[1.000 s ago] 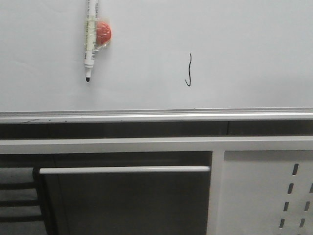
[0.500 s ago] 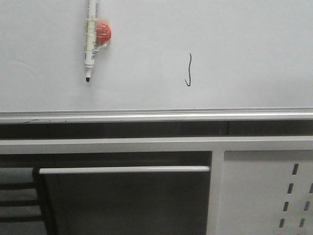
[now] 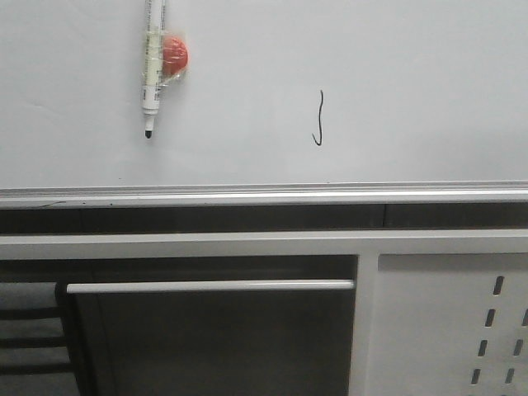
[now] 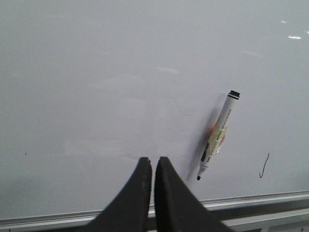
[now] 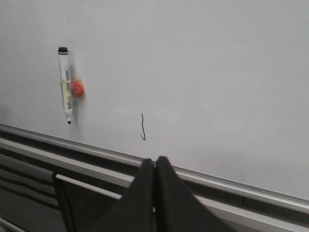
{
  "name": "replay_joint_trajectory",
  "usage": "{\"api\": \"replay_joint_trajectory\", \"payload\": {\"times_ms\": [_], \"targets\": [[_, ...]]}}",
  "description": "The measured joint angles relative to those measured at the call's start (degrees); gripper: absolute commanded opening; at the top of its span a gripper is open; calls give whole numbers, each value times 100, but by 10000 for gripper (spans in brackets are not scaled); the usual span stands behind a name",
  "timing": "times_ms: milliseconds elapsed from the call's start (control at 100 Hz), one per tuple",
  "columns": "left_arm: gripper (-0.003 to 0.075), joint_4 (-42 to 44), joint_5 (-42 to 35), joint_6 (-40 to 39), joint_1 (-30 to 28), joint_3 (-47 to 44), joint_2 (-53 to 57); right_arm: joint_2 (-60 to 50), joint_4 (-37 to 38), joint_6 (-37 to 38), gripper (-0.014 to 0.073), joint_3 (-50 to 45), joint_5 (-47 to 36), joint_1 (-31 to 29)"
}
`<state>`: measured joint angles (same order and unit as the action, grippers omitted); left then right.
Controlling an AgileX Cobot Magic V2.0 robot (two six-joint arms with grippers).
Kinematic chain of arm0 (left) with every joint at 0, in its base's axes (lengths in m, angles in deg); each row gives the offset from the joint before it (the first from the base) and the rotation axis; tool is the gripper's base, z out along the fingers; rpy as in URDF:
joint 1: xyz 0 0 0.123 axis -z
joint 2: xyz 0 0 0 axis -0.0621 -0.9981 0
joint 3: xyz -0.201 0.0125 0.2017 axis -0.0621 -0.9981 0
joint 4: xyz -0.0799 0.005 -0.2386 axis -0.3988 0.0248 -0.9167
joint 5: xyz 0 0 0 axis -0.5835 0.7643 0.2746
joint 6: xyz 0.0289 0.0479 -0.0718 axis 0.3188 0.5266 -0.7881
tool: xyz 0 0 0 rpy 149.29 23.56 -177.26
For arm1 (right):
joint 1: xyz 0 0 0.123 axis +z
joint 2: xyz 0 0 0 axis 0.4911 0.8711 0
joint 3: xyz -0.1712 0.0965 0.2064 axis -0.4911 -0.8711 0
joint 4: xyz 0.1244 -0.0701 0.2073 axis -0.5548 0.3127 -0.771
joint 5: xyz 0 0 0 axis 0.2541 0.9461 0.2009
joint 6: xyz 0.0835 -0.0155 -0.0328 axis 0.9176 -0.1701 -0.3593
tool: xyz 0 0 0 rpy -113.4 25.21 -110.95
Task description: Write number 1 on whiteboard
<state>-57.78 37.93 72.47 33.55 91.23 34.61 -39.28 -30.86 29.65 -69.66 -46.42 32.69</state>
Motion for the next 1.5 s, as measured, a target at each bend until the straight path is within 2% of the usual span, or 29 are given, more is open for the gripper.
{"api": "replay_joint_trajectory", "payload": {"times_ms": [70,120,270,320,470,590,660,850,1100,1220,1500], "targets": [[-20,372,-10,-157,0,-12,0,0,0,0,-56,0,0,0],[-20,1072,16,-694,-21,-21,0,0,0,0,-56,0,0,0],[-20,4525,204,-3813,-434,-116,-43,0,0,0,-56,0,0,0],[-20,5379,451,-4646,-697,-131,-83,0,0,0,-56,0,5,0],[-20,6581,1358,-5946,-1708,-131,-104,0,0,0,-56,0,5,0],[-20,7955,1881,-7525,-2518,-131,-104,0,0,0,-56,0,5,0],[-20,8525,2097,-8141,-2791,-171,-104,0,0,0,-56,0,5,0],[-20,9286,2304,-8619,-2927,-381,34,0,0,10,-56,0,5,0],[-20,9367,2180,-8822,-3135,-1014,289,0,0,10,-56,0,5,0],[-20,9367,1778,-9053,-3238,-1015,289,0,0,10,-56,0,5,0],[-20,9415,1854,-9095,-3250,-1015,289,0,0,10,-56,0,13,0]]}}
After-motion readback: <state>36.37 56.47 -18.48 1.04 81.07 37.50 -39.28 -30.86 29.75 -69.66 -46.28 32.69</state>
